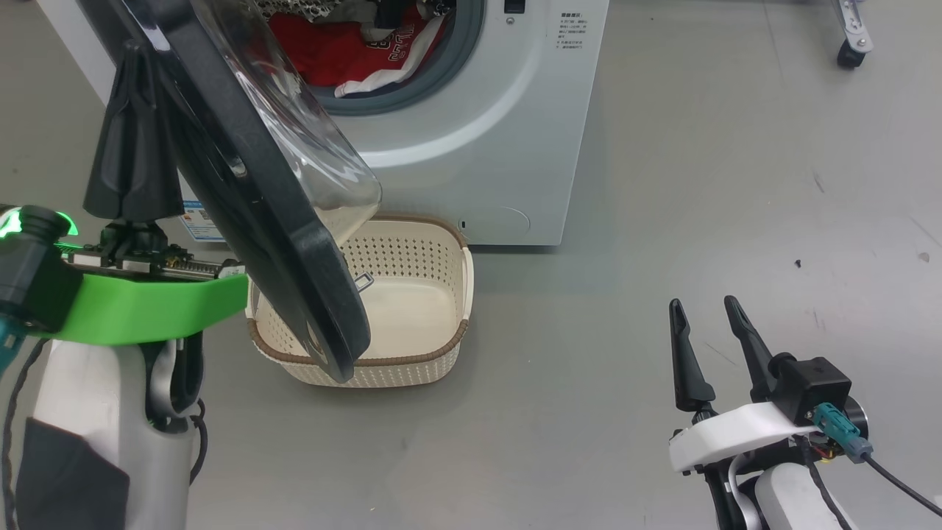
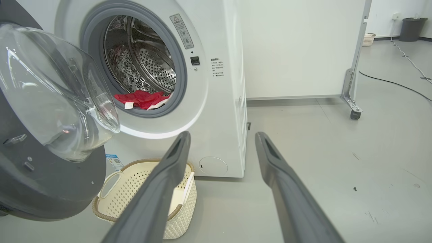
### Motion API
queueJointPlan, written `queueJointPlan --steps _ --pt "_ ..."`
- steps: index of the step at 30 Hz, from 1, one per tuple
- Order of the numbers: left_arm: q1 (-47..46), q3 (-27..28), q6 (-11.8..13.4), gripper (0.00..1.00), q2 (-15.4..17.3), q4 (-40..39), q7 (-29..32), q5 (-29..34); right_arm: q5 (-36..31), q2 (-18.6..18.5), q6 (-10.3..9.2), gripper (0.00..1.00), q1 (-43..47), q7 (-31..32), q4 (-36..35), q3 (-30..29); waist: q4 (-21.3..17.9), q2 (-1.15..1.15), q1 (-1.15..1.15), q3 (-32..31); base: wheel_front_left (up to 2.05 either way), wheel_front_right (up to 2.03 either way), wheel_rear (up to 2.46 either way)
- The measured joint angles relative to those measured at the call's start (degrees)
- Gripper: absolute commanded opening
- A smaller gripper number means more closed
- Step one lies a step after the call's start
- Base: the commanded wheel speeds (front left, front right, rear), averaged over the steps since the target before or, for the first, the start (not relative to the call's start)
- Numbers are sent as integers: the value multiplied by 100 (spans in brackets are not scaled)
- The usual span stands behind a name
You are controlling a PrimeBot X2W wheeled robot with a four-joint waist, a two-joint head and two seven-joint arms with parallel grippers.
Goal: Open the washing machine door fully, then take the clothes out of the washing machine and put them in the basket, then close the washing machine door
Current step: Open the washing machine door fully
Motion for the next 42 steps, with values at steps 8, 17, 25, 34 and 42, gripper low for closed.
queueJointPlan --steps 8,17,25,34,42 --pt "-31 -561 -41 0 -62 -57 347 11 -38 35 48 100 -4 0 40 -36 -79 0 0 -13 0 0 0" --pt "129 -1024 -42 0 -103 180 656 -132 -48 68 85 100 -18 0 40 -47 -128 0 0 73 0 0 0" --pt "466 -1332 -42 0 -113 573 947 -142 -90 86 131 100 -91 0 43 -59 -173 0 0 160 0 0 0" --pt "776 -1422 -42 0 -168 888 1057 -593 -90 98 152 100 -98 0 83 -59 -211 0 0 209 0 0 0" --pt "815 -1512 -42 0 -171 1206 1133 -705 -90 111 182 100 -107 0 109 -57 -264 0 0 243 0 0 0"
